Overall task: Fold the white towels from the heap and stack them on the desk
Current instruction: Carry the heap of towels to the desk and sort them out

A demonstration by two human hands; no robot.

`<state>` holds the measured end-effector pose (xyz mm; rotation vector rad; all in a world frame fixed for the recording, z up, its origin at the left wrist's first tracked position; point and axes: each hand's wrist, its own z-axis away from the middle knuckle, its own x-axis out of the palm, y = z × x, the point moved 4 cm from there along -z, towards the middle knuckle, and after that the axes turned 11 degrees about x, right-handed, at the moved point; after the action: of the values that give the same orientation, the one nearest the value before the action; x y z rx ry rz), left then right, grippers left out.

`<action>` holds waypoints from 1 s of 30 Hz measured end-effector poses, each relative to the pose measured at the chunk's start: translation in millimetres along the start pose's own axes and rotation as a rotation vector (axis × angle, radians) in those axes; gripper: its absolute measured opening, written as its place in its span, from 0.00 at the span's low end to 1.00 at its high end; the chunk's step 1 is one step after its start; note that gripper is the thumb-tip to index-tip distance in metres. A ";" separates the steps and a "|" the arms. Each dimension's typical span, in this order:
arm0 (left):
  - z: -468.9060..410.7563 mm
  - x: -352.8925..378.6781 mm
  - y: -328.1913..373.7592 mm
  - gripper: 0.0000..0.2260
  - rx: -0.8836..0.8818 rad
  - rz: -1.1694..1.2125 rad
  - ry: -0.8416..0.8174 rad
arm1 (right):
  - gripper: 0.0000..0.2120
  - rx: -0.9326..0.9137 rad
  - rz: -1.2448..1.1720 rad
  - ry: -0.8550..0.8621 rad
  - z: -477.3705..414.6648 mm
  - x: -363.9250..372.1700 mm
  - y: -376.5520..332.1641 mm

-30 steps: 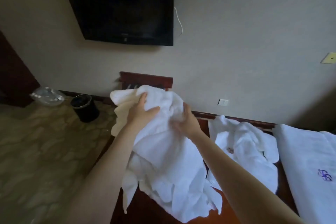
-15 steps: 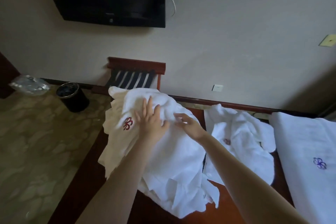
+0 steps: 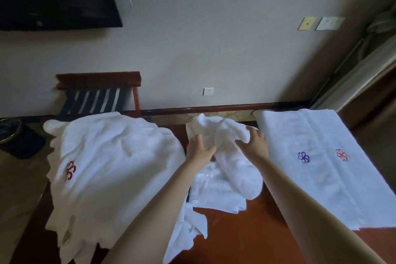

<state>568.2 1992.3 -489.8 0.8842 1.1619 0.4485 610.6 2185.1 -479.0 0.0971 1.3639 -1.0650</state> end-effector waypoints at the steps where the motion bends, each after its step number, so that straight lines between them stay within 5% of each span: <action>1: -3.9 10.6 -5.5 0.30 -0.058 0.022 -0.017 | 0.36 0.000 -0.001 -0.048 -7.0 -0.3 6.8; 6: -12.2 42.0 -43.7 0.42 -0.362 0.158 -0.032 | 0.54 -0.064 0.040 -0.439 -20.7 26.3 24.3; 8: -11.7 50.6 -55.7 0.48 -0.467 0.183 -0.036 | 0.57 -0.114 0.188 -0.471 -20.7 40.5 29.6; 11: -17.2 59.5 -69.9 0.33 -0.496 -0.002 -0.045 | 0.56 -0.110 0.356 -0.398 -26.5 44.8 41.6; 14: -23.7 65.6 -66.5 0.20 -0.412 -0.082 -0.061 | 0.42 -0.026 0.309 -0.363 -34.4 32.8 56.1; 16: -26.8 68.0 -58.6 0.16 -0.366 -0.068 -0.064 | 0.43 0.030 0.260 -0.392 -35.7 29.5 66.0; 22: -35.5 67.9 -1.9 0.05 -0.233 0.271 0.025 | 0.41 0.204 -0.662 -0.659 -23.9 31.4 80.1; 27: -43.1 43.5 68.1 0.06 0.051 0.303 0.147 | 0.30 0.129 -0.958 -0.670 -17.9 10.8 71.4; 30: -38.5 12.8 101.6 0.14 0.287 0.038 0.289 | 0.25 0.090 -1.066 -0.605 -13.1 -9.8 55.4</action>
<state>550.3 2076.2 -421.8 1.1161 1.5025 0.4578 638.9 2229.5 -502.6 -0.9112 0.7564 -1.8281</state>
